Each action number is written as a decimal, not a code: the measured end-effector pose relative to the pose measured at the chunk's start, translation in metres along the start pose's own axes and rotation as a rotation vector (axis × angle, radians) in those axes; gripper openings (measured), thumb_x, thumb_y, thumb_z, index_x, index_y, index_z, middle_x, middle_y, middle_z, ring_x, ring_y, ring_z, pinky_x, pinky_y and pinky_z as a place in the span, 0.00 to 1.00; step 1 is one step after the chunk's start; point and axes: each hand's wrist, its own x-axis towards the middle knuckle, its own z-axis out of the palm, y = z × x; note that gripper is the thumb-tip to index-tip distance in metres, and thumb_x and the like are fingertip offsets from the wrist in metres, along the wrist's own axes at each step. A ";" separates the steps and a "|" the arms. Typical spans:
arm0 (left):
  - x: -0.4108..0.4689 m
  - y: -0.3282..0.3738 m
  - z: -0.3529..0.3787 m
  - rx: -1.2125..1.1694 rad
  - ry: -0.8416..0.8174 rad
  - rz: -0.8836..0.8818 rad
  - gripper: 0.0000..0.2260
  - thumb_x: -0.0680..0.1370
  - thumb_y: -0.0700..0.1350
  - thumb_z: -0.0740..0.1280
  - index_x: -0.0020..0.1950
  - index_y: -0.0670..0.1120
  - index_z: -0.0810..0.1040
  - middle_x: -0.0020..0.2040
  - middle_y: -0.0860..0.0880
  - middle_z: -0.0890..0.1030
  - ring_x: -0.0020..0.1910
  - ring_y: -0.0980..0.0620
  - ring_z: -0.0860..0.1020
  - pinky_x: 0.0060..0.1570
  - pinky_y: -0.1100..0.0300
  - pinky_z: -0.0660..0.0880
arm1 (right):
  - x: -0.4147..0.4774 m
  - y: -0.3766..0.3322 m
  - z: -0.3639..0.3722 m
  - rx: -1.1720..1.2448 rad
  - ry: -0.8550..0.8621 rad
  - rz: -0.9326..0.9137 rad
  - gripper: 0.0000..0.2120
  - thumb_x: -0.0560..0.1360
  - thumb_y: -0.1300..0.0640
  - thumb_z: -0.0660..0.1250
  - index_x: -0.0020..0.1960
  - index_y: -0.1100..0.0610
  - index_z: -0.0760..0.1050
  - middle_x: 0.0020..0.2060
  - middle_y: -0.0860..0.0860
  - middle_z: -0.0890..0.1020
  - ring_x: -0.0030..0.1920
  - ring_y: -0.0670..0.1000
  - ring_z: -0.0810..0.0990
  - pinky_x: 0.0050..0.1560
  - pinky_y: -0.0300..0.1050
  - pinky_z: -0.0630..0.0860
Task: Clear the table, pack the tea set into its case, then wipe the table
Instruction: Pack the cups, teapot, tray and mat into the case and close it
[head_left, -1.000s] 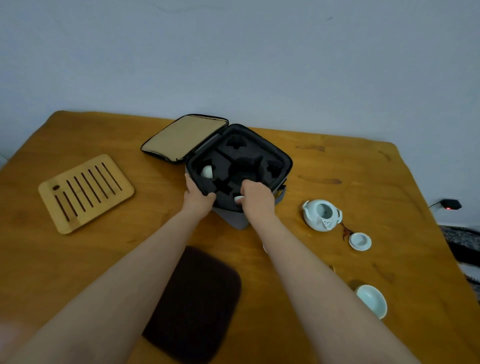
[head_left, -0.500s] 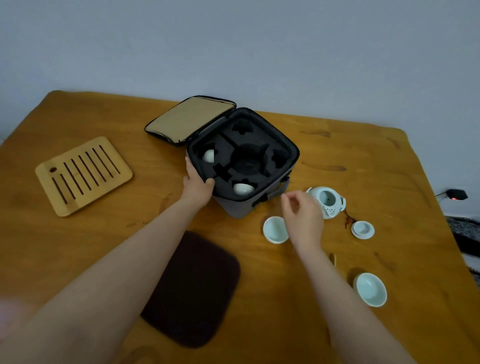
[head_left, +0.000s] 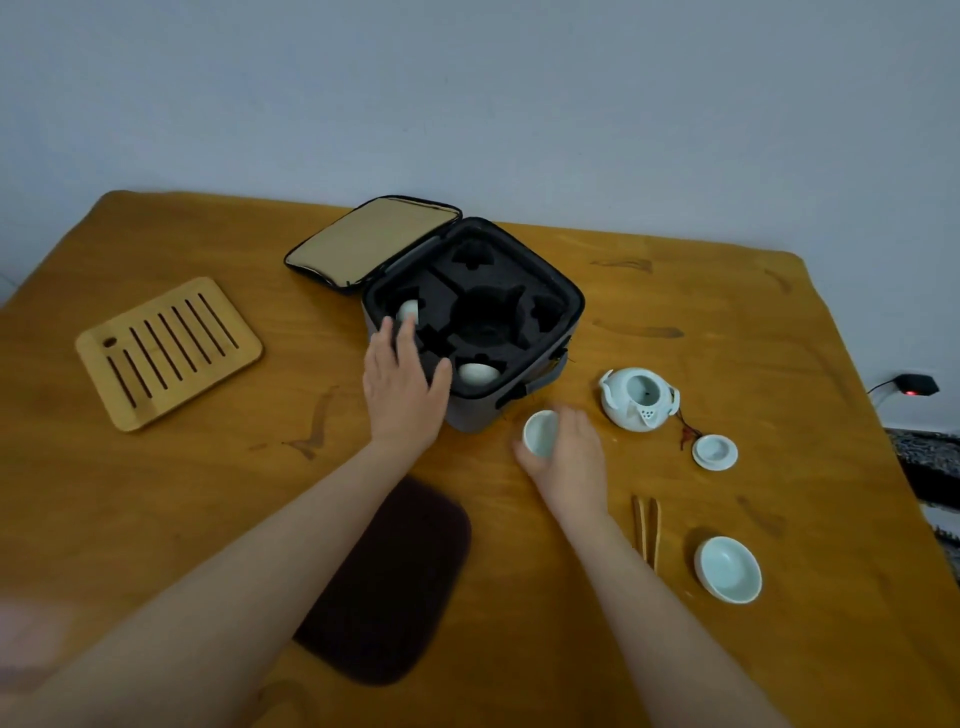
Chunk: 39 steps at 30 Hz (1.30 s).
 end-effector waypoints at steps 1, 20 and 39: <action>0.001 0.001 0.002 0.085 -0.013 0.072 0.28 0.81 0.54 0.59 0.78 0.50 0.54 0.79 0.45 0.50 0.78 0.44 0.47 0.75 0.47 0.48 | 0.004 -0.003 -0.010 0.046 0.061 -0.010 0.30 0.72 0.44 0.73 0.67 0.58 0.70 0.56 0.52 0.75 0.56 0.52 0.75 0.54 0.44 0.72; 0.040 0.014 0.031 0.490 -0.339 0.201 0.31 0.78 0.67 0.46 0.79 0.58 0.43 0.80 0.48 0.41 0.78 0.47 0.39 0.74 0.39 0.41 | 0.164 -0.052 -0.066 -0.659 -0.260 -0.426 0.40 0.73 0.51 0.71 0.78 0.58 0.54 0.72 0.53 0.67 0.69 0.57 0.65 0.63 0.50 0.70; 0.050 0.022 0.028 0.501 -0.413 0.129 0.41 0.75 0.69 0.55 0.78 0.55 0.37 0.79 0.48 0.40 0.78 0.48 0.40 0.74 0.40 0.42 | 0.168 -0.048 -0.060 -0.603 -0.228 -0.311 0.21 0.73 0.60 0.72 0.65 0.59 0.73 0.54 0.58 0.80 0.54 0.58 0.78 0.45 0.49 0.75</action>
